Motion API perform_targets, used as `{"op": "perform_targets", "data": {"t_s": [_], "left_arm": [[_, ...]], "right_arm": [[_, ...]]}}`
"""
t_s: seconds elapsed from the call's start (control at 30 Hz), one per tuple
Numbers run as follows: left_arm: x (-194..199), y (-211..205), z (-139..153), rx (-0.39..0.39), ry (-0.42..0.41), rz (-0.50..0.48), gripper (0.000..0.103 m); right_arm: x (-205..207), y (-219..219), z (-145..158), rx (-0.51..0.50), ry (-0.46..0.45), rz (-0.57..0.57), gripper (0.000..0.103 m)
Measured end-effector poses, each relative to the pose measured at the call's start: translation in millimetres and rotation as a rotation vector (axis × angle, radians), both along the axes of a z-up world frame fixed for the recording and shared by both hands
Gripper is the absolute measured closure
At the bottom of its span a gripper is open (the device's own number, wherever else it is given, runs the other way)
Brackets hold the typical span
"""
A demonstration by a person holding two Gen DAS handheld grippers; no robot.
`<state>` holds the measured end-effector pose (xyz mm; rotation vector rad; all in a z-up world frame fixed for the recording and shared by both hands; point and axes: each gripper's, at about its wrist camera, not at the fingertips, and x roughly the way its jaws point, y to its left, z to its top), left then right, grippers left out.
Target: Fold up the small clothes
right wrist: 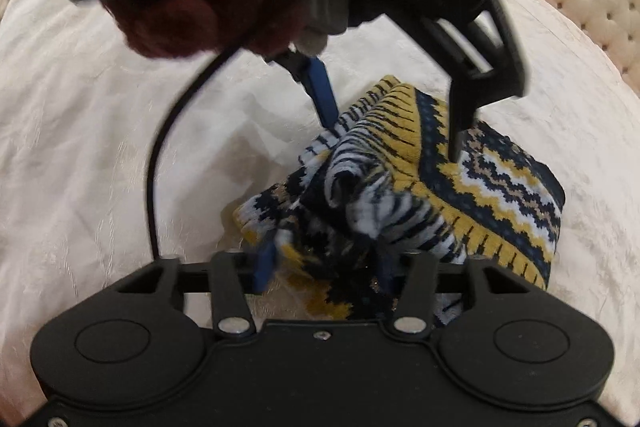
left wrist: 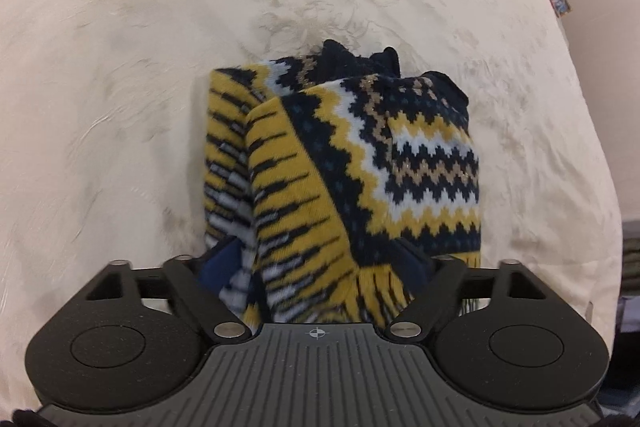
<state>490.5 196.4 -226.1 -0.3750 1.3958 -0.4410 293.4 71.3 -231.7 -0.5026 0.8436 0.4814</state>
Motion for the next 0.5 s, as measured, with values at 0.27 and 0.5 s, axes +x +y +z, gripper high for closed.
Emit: {"op": "perform_targets", "data": {"t_s": [0.27,0.5], "left_arm": [[6.6,-9.1,-0.1,0.029,-0.11,-0.06,0.082],[-5.7,5.8,51.3,0.015,-0.325,-0.09,0.092]], "right_arm": [[0.5,-15.6,16.3,0.094,0.02,-0.066,0.08],[-5.5,-14.7,54.7,0.187,-0.034,-0.061,0.083]]}}
